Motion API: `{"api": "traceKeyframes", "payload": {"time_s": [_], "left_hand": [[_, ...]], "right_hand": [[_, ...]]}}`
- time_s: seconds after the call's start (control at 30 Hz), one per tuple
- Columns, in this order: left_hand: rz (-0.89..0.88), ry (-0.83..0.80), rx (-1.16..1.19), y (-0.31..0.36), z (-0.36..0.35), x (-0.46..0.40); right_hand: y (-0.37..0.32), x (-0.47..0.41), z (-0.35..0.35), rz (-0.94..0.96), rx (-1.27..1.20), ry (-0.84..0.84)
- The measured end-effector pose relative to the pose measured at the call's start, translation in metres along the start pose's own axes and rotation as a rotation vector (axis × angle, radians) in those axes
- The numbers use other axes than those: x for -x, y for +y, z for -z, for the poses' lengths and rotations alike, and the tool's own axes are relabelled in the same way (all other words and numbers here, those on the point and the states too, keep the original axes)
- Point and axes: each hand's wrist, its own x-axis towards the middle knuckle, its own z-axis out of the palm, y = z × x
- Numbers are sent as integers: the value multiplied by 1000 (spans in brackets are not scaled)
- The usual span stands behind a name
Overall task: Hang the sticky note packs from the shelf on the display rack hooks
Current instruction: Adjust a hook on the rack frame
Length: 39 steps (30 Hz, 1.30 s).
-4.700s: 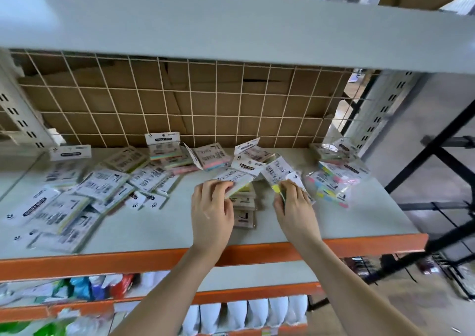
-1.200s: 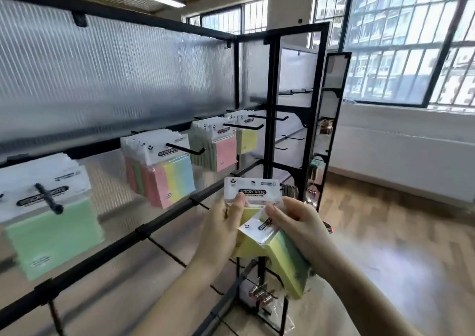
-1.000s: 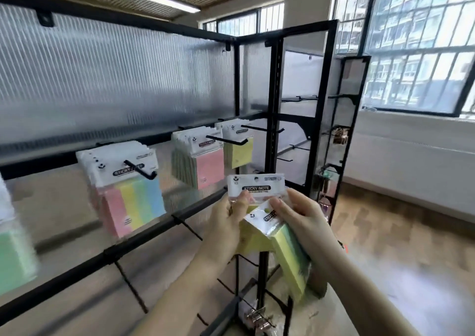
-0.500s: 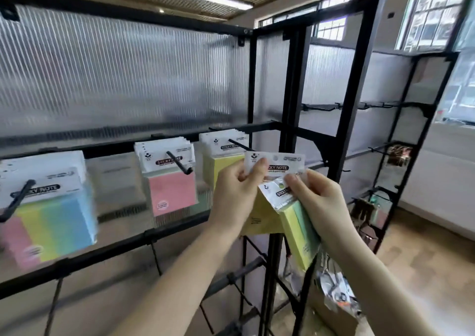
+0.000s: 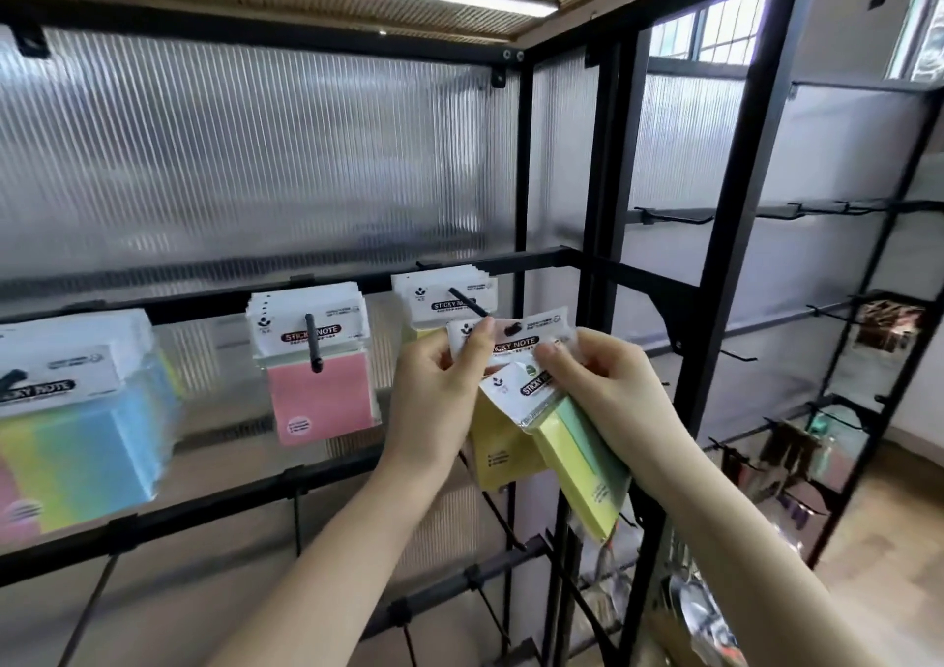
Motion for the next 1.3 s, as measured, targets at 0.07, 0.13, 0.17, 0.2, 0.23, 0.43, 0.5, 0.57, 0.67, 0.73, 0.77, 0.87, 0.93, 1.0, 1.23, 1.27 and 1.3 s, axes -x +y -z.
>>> {"api": "traceKeyframes", "payload": {"time_s": [0.07, 0.13, 0.17, 0.2, 0.23, 0.43, 0.5, 0.57, 0.67, 0.73, 0.77, 0.87, 0.93, 1.0, 1.23, 1.27, 1.3], "left_hand": [[-2, 35, -51, -6, 1, -3], [-56, 102, -155, -12, 2, -8], [-82, 142, -209, -14, 3, -10], [-98, 186, -256, -15, 3, -13], [-114, 229, -303, -15, 4, -15], [-430, 377, -599, -13, 4, -21], [-470, 351, -687, -12, 4, -22], [-477, 311, -754, -14, 4, -21], [-413, 199, -808, -21, 6, -20], [-345, 127, -830, -26, 7, -20], [-319, 104, -832, -28, 8, -20], [-259, 50, -810, -28, 9, -16], [-229, -1, -798, -26, 12, -11], [-221, -40, -782, -25, 18, -4], [-223, -49, -753, -17, 62, 51], [-201, -19, -723, -16, 71, 60], [-171, 12, -670, -13, 80, 69]], "right_hand": [[4, -6, -4, -2, 2, -21], [10, -14, -9, 6, 43, -11], [13, -19, -12, 14, 73, 2], [16, -24, -16, 23, 102, 24], [19, -29, -19, 35, 128, 59], [38, -49, -33, -14, 181, 223], [42, -51, -36, -4, 226, 225], [44, -49, -40, 12, 234, 202], [48, -44, -44, 27, 256, 152], [50, -40, -46, 34, 313, 117], [50, -38, -47, 31, 337, 104], [49, -32, -52, 12, 383, 71], [47, -25, -56, 9, 388, 62], [45, -16, -62, 30, 366, 83], [16, 28, -90, 44, 120, 129], [11, 35, -97, 43, 102, 121], [6, 41, -106, 43, 77, 106]]}}
